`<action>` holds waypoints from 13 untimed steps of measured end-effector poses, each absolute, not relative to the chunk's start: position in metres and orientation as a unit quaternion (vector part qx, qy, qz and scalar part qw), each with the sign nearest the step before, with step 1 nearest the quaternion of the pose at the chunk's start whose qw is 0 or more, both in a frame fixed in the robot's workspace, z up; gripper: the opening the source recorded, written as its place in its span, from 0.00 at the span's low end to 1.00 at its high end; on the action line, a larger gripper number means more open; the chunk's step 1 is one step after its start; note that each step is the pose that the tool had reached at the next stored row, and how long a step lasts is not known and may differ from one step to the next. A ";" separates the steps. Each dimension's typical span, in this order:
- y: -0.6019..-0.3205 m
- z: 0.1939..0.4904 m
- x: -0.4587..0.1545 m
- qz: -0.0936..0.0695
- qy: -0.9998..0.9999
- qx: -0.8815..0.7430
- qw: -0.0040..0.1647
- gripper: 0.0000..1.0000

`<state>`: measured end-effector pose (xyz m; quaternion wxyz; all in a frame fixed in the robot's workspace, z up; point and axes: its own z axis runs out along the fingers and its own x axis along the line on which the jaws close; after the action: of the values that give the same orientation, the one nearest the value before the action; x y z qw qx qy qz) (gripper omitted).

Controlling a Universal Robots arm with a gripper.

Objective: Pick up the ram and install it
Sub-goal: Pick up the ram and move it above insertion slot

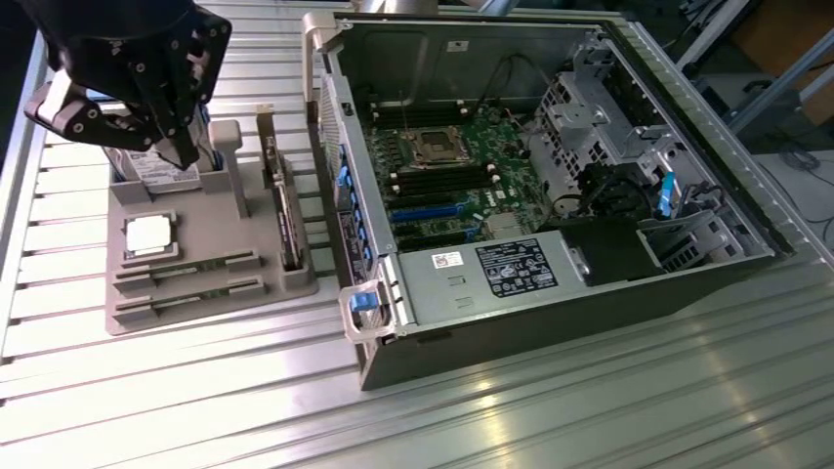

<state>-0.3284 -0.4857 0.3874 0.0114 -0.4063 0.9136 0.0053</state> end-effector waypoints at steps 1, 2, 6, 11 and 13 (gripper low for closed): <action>-0.486 0.387 -0.328 0.005 0.906 -0.422 0.011 0.11; -0.486 0.387 -0.328 0.006 0.897 -0.442 0.011 0.11; -0.486 0.387 -0.328 0.006 0.860 -0.511 0.010 0.11; -0.486 0.386 -0.328 0.006 0.805 -0.593 0.009 0.11; -0.486 0.385 -0.328 0.007 0.785 -0.619 0.009 0.11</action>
<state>-0.3284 -0.4857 0.3855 0.0090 -0.6194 0.7850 0.0065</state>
